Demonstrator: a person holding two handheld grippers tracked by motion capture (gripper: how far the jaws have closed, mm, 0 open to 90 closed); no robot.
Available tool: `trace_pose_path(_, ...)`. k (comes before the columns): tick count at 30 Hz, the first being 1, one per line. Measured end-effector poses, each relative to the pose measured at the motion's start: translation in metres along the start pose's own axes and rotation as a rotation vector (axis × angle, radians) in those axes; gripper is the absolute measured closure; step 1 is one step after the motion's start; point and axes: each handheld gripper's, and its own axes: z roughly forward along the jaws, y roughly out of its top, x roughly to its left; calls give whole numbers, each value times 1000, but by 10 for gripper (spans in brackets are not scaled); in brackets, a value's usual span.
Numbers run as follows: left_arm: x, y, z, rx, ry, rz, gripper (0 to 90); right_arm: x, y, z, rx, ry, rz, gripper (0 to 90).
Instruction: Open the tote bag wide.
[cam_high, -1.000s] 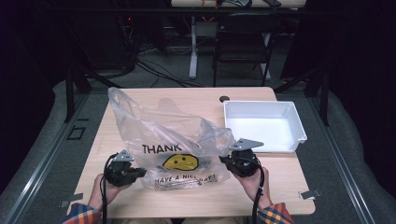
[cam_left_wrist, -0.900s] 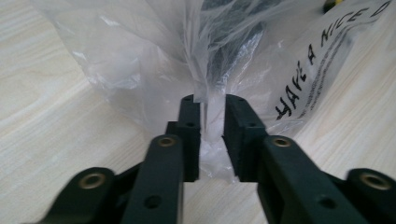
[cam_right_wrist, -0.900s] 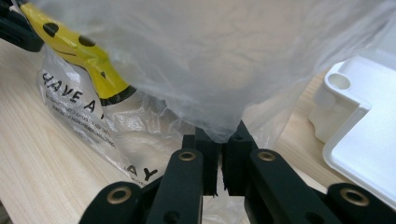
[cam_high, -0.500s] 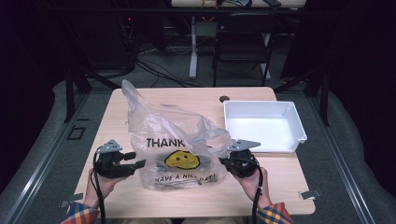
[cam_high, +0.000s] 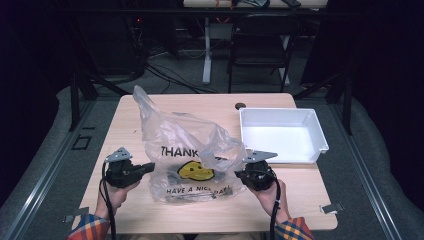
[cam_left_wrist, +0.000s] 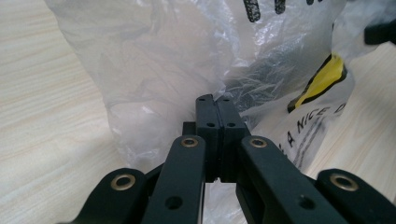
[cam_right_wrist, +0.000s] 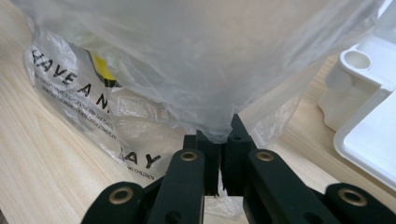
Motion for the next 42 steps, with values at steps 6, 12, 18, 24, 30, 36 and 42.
trace_pose_path(6, 0, -4, 3, 50, 13, 32, 900, 0, -2, 3, 22, 0, 9, 879)
trace_pose_path(12, 2, -9, 8, 112, 36, 44, 900, 0, -6, 10, 53, 17, 15, 879)
trace_pose_path(18, 3, -15, 13, 196, 46, 42, 900, 3, -10, 21, 116, 22, -10, 879)
trace_pose_path(24, 1, -13, 6, 187, 32, 35, 774, 3, -12, 26, 140, 18, -14, 879)
trace_pose_path(30, -4, 0, -13, 65, 55, 2, 438, 3, -13, 30, 175, 22, -27, 880)
trace_pose_path(36, -5, 18, -9, -55, 28, -51, 352, 7, -14, 34, 189, 33, -43, 880)
trace_pose_path(42, -2, 18, 7, -40, -11, -56, 677, 10, -13, 34, 195, 36, -63, 864)
